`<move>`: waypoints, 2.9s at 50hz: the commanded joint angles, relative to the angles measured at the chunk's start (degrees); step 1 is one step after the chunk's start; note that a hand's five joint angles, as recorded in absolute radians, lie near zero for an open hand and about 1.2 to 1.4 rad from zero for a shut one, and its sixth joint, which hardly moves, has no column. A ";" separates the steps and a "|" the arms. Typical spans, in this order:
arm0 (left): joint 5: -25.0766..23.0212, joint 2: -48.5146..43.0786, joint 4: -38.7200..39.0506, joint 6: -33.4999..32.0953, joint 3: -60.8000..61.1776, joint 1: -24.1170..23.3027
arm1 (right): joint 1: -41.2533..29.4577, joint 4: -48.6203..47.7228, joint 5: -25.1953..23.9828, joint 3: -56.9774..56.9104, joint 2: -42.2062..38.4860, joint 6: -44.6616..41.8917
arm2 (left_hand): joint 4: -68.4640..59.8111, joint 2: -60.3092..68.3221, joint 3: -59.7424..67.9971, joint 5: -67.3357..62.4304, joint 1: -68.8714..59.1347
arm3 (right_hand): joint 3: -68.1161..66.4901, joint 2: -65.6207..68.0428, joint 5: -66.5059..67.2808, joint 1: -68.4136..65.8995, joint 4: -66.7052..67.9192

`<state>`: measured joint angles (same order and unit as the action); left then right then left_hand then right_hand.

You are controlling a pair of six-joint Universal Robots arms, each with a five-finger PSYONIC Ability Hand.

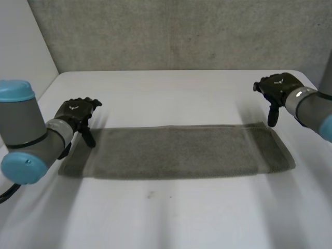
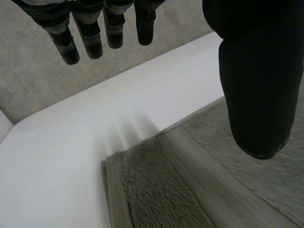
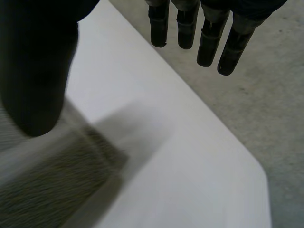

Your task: Fold the towel.

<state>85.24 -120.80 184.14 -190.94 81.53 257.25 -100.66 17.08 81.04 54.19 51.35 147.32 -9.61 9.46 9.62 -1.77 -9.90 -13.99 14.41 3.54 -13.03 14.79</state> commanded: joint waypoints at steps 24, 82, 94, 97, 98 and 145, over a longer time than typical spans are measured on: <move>-0.95 14.37 7.72 0.31 19.98 -0.96 | 8.03 -21.74 -6.33 44.86 12.99 -3.18 | -0.43 0.59 0.42 1.73 -0.15 | -26.84 26.42 27.29 -27.80 26.04; -1.04 15.77 7.90 0.31 21.22 -0.08 | -44.27 -11.28 2.46 2.94 -10.48 -7.14 | -0.43 0.59 0.42 1.73 -0.15 | -66.01 65.59 66.46 -66.97 65.21; -1.04 15.77 9.13 0.31 21.30 -0.17 | -41.02 -11.72 2.19 9.00 -0.73 -1.87 | -0.43 0.59 0.42 1.73 -0.15 | 3.99 -4.41 -3.54 3.03 -4.79; -1.04 15.77 9.13 0.31 21.30 -0.25 | -38.48 -13.91 2.02 12.85 3.12 1.72 | -0.43 0.59 0.42 1.73 -0.15 | 3.99 -4.41 -3.54 3.03 -4.79; -1.04 15.77 9.13 0.31 21.30 -0.25 | -37.16 -14.53 2.02 15.30 5.14 3.22 | -0.43 0.59 0.42 1.73 -0.15 | 3.99 -4.41 -3.54 3.03 -4.79; -0.95 15.86 9.48 0.31 22.80 -1.66 | -39.94 -23.09 3.27 20.02 1.23 -19.85 | -0.43 0.59 0.42 1.73 -0.15 | -66.01 65.59 66.46 -66.97 65.21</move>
<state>84.42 -105.05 193.63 -190.62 103.96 255.45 -131.17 -12.63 88.35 86.22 61.42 135.61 -9.55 9.45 9.59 -1.75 -9.90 -73.90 74.62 66.03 -75.58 76.86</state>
